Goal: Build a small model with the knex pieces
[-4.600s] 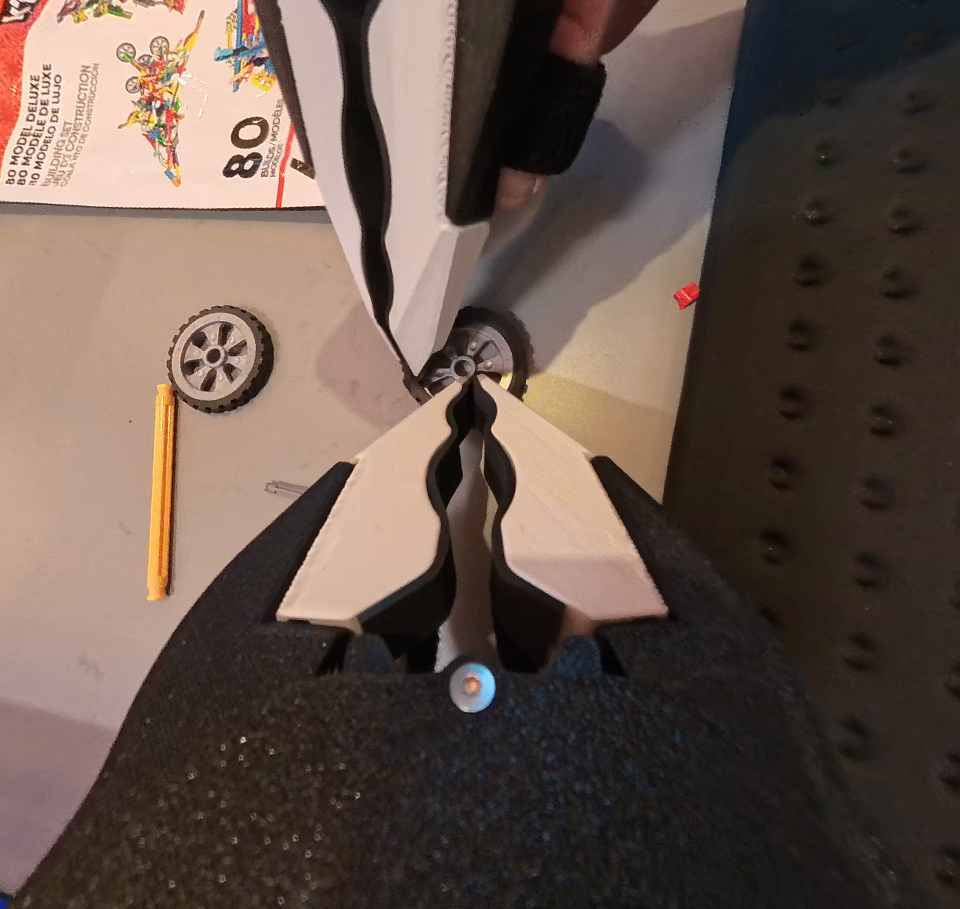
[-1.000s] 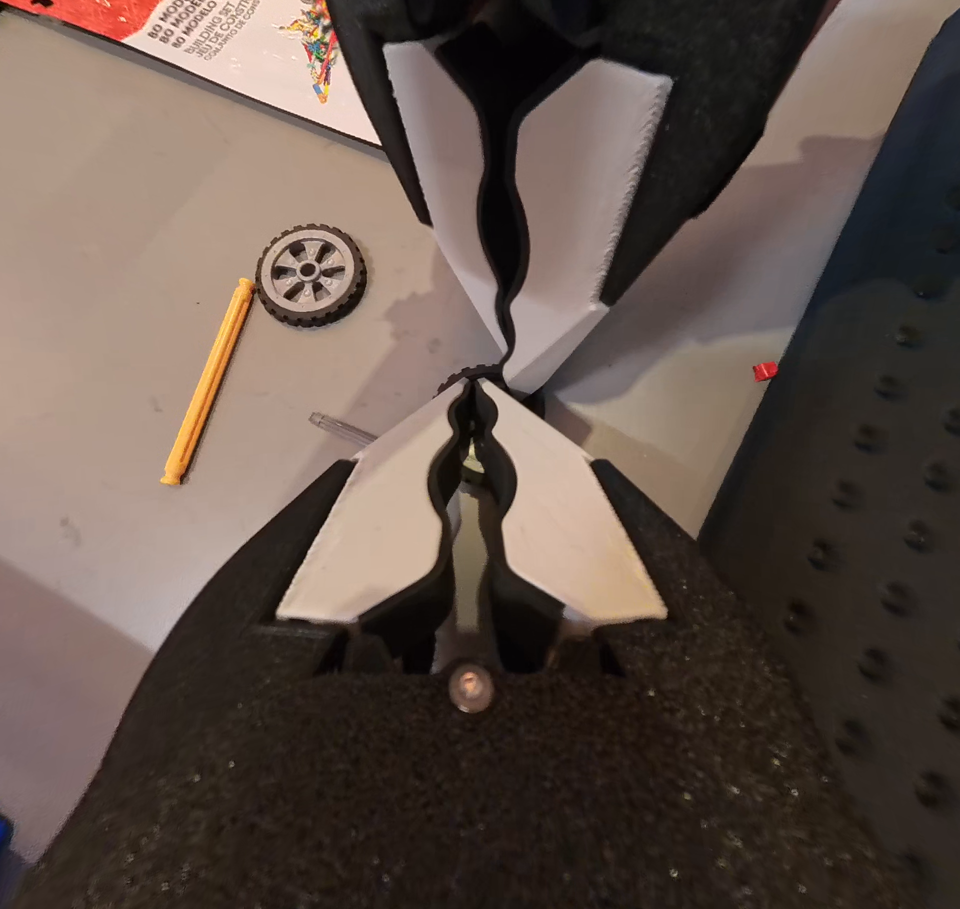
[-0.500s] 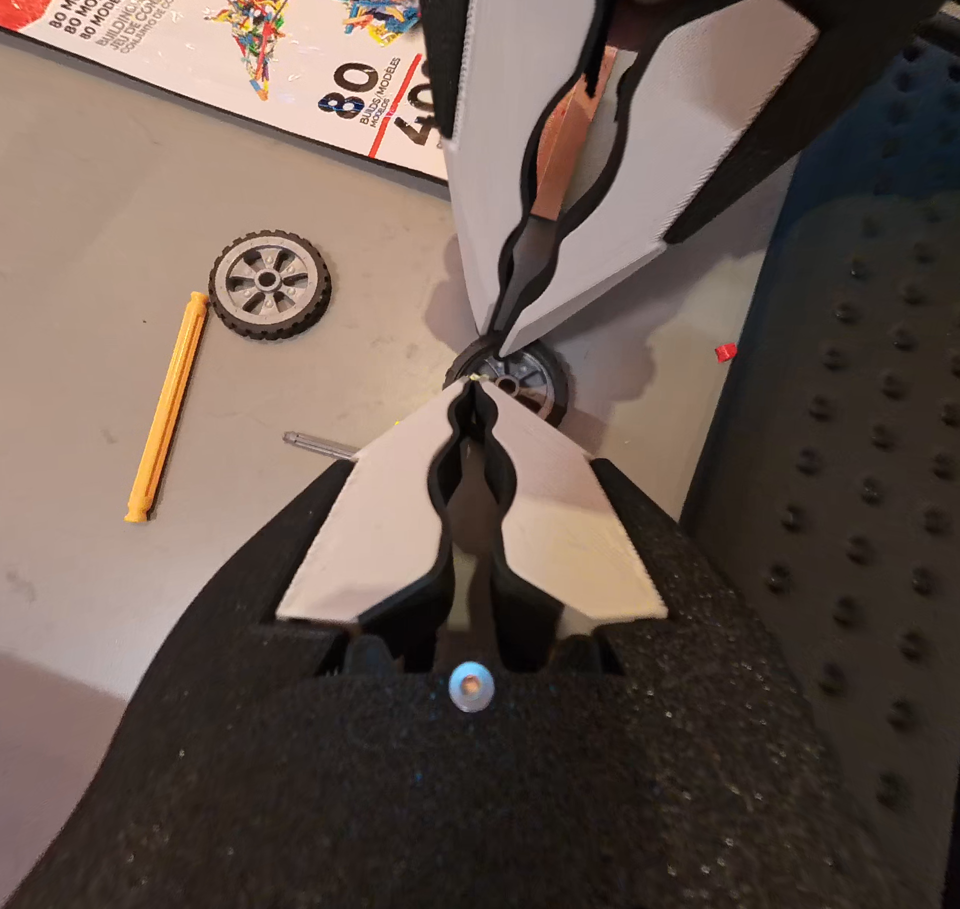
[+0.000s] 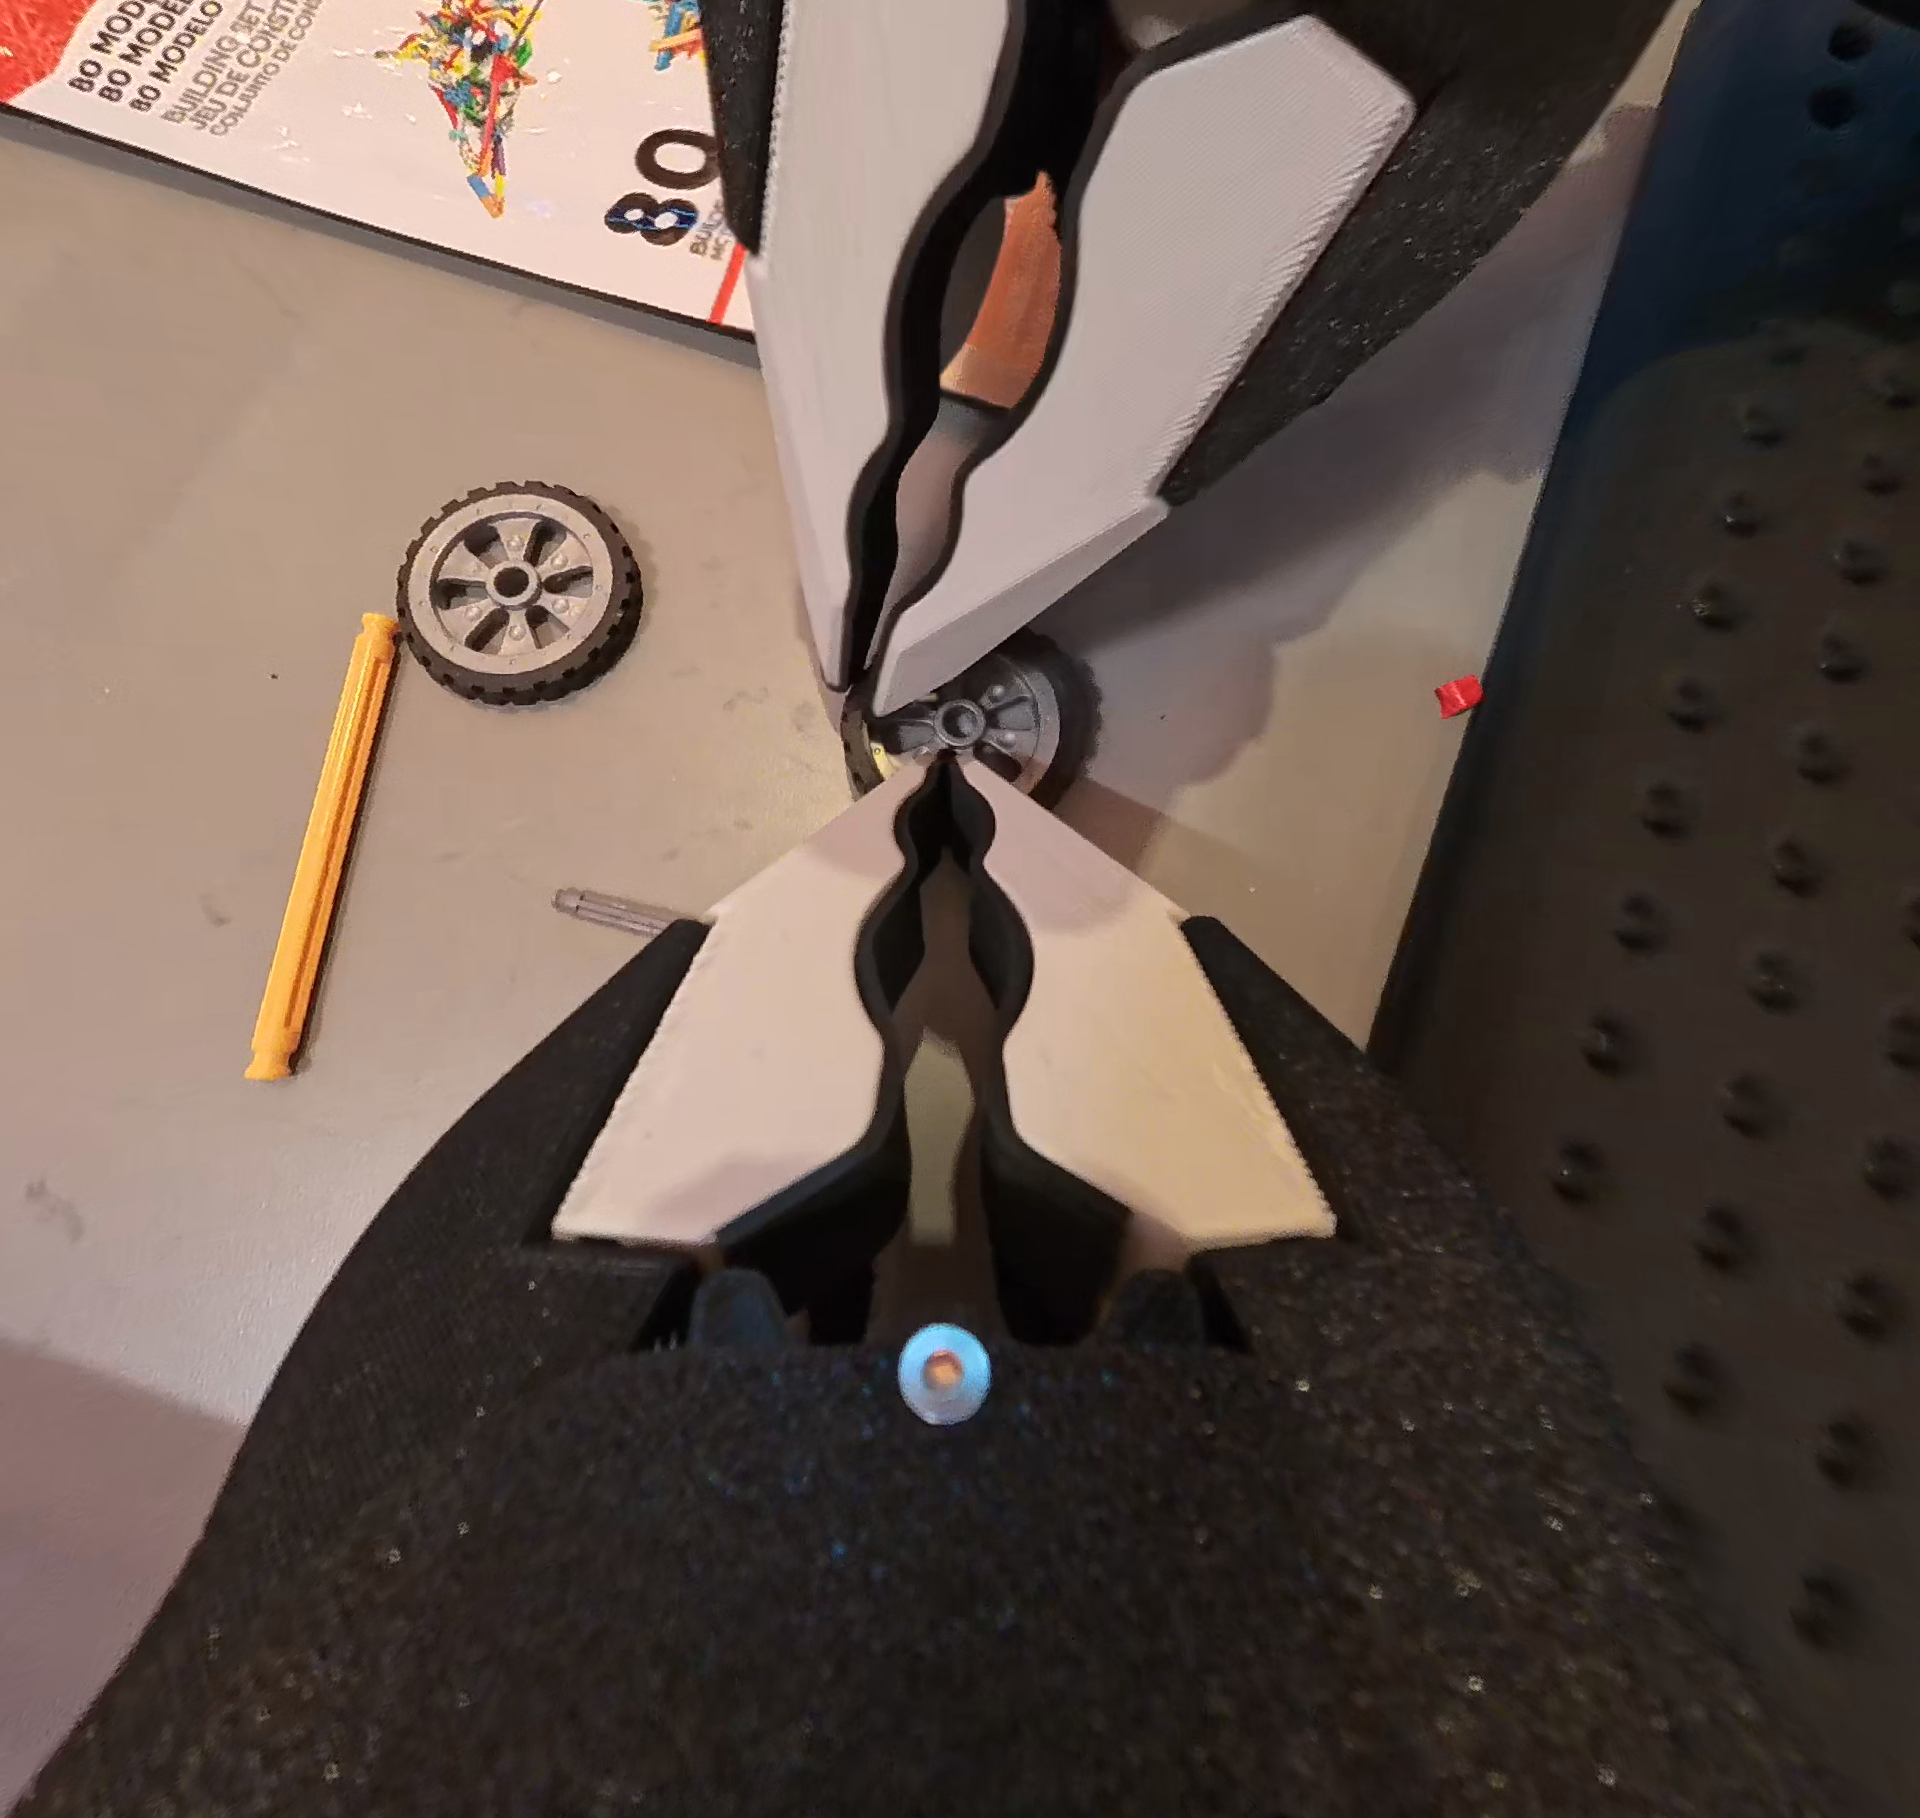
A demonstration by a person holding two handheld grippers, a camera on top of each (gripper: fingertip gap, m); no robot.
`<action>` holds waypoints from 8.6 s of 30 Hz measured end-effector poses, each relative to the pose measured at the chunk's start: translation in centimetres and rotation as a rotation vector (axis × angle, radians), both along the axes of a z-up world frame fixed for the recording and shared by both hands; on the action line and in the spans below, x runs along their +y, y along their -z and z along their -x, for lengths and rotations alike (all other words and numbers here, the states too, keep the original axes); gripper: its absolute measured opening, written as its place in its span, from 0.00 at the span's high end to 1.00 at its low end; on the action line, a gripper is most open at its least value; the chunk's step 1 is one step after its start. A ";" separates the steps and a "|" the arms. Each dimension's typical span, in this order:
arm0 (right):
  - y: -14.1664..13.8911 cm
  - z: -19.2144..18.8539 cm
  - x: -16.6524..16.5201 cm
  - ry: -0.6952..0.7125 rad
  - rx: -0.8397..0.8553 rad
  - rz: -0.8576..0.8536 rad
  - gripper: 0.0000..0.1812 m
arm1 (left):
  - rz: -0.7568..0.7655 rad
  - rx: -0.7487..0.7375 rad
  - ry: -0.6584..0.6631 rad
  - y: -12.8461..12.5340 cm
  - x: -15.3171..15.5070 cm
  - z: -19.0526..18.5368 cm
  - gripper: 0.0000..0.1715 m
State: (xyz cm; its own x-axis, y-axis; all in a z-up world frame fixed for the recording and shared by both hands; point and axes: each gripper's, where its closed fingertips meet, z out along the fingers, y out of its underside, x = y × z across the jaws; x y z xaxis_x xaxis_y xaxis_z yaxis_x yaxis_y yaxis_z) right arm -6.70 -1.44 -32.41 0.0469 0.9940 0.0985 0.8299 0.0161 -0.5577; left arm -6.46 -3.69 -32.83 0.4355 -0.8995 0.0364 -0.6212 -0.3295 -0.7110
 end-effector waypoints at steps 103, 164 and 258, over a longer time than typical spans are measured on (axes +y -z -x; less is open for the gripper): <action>0.0 -5.5 -2.1 0.193 0.154 0.278 0.88 | -0.126 0.111 0.253 0.0 -2.2 -1.6 1.00; 0.1 -3.2 -3.2 -0.312 0.114 -0.111 0.97 | -0.161 0.120 0.163 0.1 1.5 -2.9 1.00; 0.3 -4.5 -3.7 -0.228 0.102 -0.179 0.96 | -0.243 0.098 0.162 0.1 1.8 -4.6 1.00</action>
